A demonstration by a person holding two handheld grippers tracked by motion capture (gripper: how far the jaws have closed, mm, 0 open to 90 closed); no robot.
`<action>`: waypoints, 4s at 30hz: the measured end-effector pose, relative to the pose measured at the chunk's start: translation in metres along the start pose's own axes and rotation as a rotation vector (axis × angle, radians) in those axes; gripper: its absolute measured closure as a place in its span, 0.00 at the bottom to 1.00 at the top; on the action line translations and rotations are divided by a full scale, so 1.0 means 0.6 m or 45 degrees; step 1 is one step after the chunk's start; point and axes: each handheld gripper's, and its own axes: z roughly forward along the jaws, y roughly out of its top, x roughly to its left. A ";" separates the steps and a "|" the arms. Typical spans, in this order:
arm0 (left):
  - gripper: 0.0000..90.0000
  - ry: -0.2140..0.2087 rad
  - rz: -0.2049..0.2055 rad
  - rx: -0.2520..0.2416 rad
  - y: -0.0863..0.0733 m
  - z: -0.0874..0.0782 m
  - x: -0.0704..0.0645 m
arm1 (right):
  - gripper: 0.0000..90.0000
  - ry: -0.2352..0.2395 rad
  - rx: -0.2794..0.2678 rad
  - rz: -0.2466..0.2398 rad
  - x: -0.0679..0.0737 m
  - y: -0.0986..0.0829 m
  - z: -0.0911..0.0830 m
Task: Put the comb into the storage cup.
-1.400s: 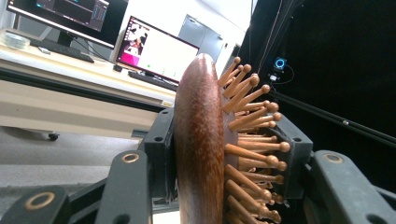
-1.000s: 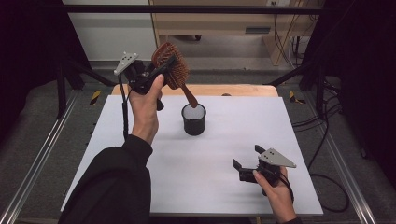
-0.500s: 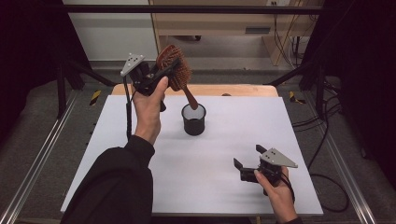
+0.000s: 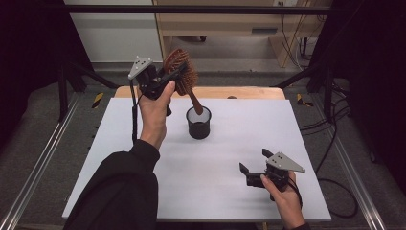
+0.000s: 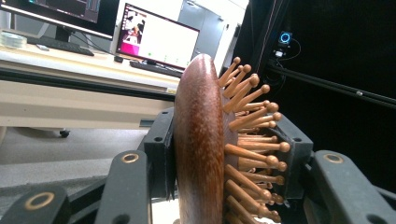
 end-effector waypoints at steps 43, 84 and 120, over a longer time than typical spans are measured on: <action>0.56 0.037 -0.004 0.087 -0.055 0.031 0.018 | 0.03 0.021 0.013 -0.002 -0.001 0.000 0.001; 0.56 0.056 -0.001 0.122 -0.083 0.045 0.029 | 0.03 0.040 0.011 0.007 -0.002 -0.001 0.000; 0.56 0.065 0.018 0.134 -0.095 0.049 0.027 | 0.04 0.053 0.013 0.024 -0.003 0.000 -0.002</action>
